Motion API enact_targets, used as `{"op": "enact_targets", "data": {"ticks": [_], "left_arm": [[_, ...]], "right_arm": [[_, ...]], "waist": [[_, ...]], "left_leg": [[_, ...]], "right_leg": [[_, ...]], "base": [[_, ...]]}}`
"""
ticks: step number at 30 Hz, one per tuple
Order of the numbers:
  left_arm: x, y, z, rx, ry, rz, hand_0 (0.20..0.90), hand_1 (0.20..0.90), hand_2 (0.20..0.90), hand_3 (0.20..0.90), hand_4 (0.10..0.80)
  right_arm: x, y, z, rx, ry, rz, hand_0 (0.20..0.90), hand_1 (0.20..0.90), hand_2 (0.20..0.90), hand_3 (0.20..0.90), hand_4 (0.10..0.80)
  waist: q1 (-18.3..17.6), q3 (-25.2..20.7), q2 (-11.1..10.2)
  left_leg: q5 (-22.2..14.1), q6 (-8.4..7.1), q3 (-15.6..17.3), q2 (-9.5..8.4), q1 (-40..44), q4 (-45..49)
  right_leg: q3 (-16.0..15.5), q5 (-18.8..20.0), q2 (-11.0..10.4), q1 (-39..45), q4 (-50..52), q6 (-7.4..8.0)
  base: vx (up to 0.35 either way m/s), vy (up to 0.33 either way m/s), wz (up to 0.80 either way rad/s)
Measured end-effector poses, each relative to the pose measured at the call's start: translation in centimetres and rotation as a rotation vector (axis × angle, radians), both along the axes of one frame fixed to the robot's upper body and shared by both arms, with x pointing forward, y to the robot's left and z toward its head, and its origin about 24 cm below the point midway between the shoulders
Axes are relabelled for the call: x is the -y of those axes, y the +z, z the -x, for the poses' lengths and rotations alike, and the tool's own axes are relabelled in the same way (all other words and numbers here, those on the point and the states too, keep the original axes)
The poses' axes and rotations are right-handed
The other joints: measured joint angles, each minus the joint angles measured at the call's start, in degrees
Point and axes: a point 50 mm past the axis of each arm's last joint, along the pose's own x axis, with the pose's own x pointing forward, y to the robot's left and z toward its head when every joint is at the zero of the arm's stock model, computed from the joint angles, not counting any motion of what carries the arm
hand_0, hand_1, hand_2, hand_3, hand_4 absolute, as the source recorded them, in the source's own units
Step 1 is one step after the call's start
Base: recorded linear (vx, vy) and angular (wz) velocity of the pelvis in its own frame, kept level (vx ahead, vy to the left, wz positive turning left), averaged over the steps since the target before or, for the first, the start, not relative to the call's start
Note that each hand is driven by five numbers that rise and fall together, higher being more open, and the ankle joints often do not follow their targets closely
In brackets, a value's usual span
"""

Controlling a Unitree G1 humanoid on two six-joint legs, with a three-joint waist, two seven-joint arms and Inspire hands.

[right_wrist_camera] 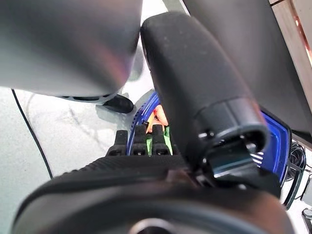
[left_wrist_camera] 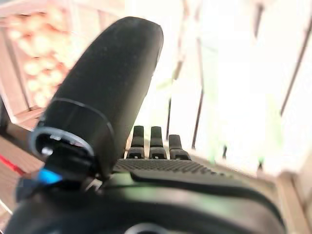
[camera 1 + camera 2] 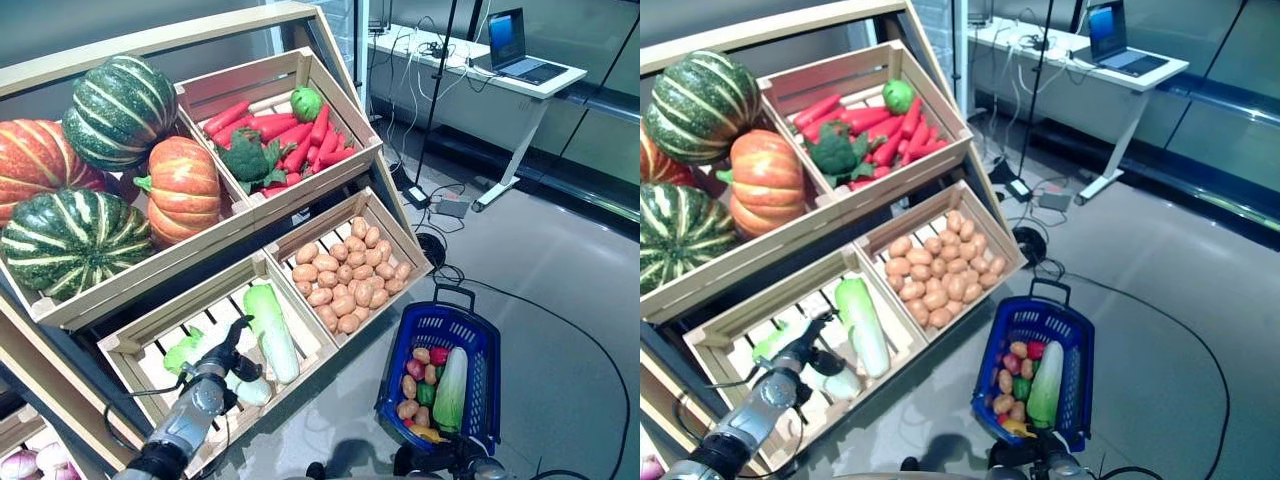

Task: Put vegetables into the basket

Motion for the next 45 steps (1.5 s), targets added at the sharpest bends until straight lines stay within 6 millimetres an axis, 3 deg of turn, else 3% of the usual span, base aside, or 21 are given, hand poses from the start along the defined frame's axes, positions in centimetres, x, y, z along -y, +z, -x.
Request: {"op": "enact_targets", "data": {"ticks": [7, 16, 19, 24, 29, 33, 38, 45], "left_arm": [[0.4, -0.3, 0.3, 0.004, -0.062, -0.154, 0.900, 0.900, 0.900, 0.900, 0.800], [1.1, -0.2, 0.2, 0.101, -0.122, -0.329, 0.900, 0.900, 0.900, 0.900, 0.800], [1.6, 0.6, -0.9, 0.189, -0.139, -0.375, 0.900, 0.900, 0.900, 0.900, 0.800], [2.6, 2.0, -3.0, 0.315, -0.176, -0.436, 0.900, 0.900, 0.900, 0.900, 0.800], [3.5, 4.2, -5.6, 0.440, -0.218, -0.511, 0.900, 0.900, 0.900, 0.900, 0.800], [3.9, 5.3, -6.6, 0.529, -0.250, -0.587, 0.900, 0.900, 0.900, 0.900, 0.800], [3.9, 5.9, -6.9, 0.596, -0.257, -0.639, 0.900, 0.900, 0.900, 0.900, 0.800], [4.2, 6.2, -7.6, 0.594, -0.297, -0.680, 0.900, 0.900, 0.900, 0.900, 0.800]], "right_arm": [[0.8, 0.7, -1.5, 0.066, 0.018, 0.018, 0.900, 0.900, 0.900, 0.900, 0.800], [4.4, 3.1, -5.1, 0.161, 0.035, 0.118, 0.900, 0.900, 0.900, 0.900, 0.800], [5.1, 4.0, -6.6, 0.204, 0.014, 0.125, 0.900, 0.900, 0.900, 0.900, 0.800], [4.8, 6.4, -11.2, 0.334, 0.017, 0.116, 0.900, 0.900, 0.900, 0.900, 0.800], [5.3, 9.7, -15.4, 0.464, 0.022, 0.153, 0.900, 0.900, 0.900, 0.900, 0.800], [5.2, 11.5, -17.3, 0.536, -0.002, 0.139, 0.900, 0.900, 0.900, 0.900, 0.800], [4.8, 12.9, -18.7, 0.608, -0.014, 0.116, 0.900, 0.900, 0.900, 0.900, 0.800], [4.2, 14.7, -20.0, 0.688, -0.009, 0.082, 0.900, 0.900, 0.900, 0.900, 0.800]], "waist": [[-0.1, 1.9, 1.3], [0.1, 9.7, 6.5], [0.1, 11.5, 7.9], [0.0, 16.2, 9.6], [0.0, 21.1, 9.3], [0.0, 22.2, 8.7], [0.0, 22.8, 7.8], [-1.4, 23.0, 7.3]], "left_leg": [[0.8, -0.02, -0.4, -0.02, -3.9, 0.0], [1.8, -0.51, -0.9, -0.07, -6.9, 0.4], [2.3, -0.59, -2.0, -0.30, -9.4, 0.7], [2.7, -0.73, -2.1, -0.60, -12.7, 2.6], [2.5, -0.92, -2.1, -1.16, -18.5, 7.1], [2.1, -0.81, -2.1, -2.05, -22.8, 10.4], [0.5, -0.84, -1.9, -3.15, -28.4, 15.7], [0.0, -0.90, -1.7, -2.92, -34.2, 20.6]], "right_leg": [[0.0, 0.2, 0.1, -3.7, 0.0, 0.05], [-0.5, 0.8, 0.1, -6.6, 0.0, -0.05], [-1.3, 0.9, -0.1, -8.6, 0.2, 0.01], [-1.4, 1.1, -0.3, -11.5, 1.3, -0.11], [-1.1, -1.3, -1.3, -18.8, 9.4, -0.98], [-0.4, -4.8, -3.1, -25.8, 18.7, -1.55], [0.9, -6.6, -4.7, -32.5, 25.7, -2.10], [2.1, -6.5, -4.3, -37.1, 27.4, -1.88]], "base": [[-0.169, 0.014, 0.04], [-0.092, 0.040, 0.04], [-0.134, 0.066, 0.16], [-0.124, 0.048, 0.01], [-0.109, -0.001, 0.03], [-0.101, 0.005, 0.08], [-0.040, 0.018, 0.04], [-0.003, 0.004, -0.02]]}}
